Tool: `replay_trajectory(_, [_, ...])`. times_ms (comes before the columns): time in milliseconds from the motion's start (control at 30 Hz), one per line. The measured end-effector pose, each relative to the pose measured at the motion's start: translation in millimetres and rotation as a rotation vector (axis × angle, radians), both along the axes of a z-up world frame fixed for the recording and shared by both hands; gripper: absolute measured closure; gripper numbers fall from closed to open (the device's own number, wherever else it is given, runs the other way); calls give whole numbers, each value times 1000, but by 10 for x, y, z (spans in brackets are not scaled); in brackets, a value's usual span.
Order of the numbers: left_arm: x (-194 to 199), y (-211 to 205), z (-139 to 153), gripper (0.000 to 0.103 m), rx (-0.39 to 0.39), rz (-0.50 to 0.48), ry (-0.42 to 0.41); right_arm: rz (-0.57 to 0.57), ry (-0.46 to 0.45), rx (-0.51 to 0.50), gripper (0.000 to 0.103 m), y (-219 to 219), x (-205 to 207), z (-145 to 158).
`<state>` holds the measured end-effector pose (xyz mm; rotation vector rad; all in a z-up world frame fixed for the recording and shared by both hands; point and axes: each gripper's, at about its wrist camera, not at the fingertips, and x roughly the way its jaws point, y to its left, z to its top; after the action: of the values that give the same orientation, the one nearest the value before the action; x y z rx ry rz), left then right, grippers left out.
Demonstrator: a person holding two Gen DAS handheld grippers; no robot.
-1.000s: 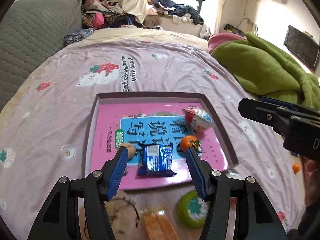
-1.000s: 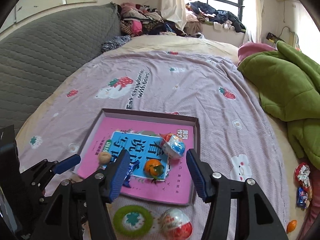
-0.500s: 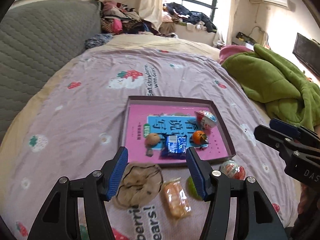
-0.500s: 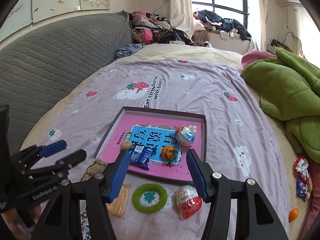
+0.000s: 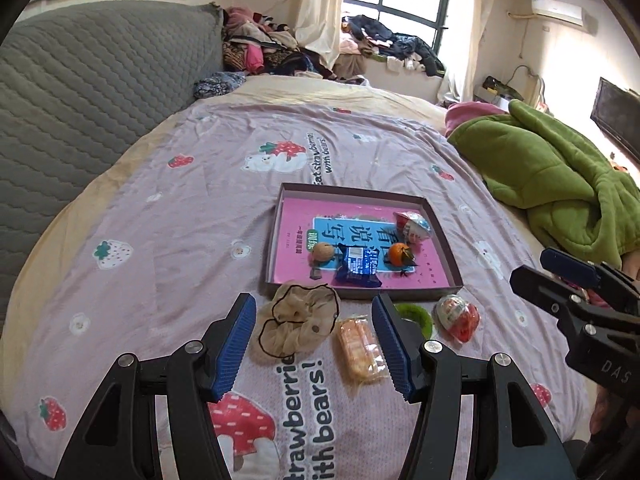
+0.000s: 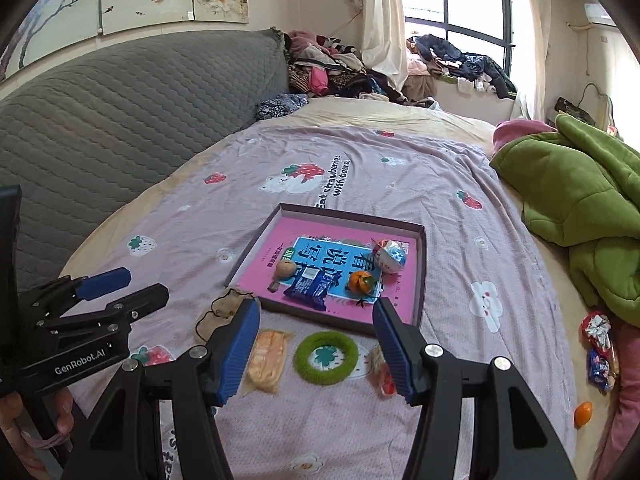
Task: Organize objects
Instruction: 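Withdraw both open tools from the tray back over the bedspread, then move the left tool toward the beige scrunchie while the right tool approaches the green ring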
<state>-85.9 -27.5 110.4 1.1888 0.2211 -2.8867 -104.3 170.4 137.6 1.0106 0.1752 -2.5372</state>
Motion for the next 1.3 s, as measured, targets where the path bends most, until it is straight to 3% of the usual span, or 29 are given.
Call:
replay_trajectory(367, [240,-31,-14,41,-21,-20,-4,-9,18,-10,44,77,320,-42])
replay_trajectory(1300, [492,-4,-170,41,-12,-13,-26,-17,18,2,44,65,632,-121])
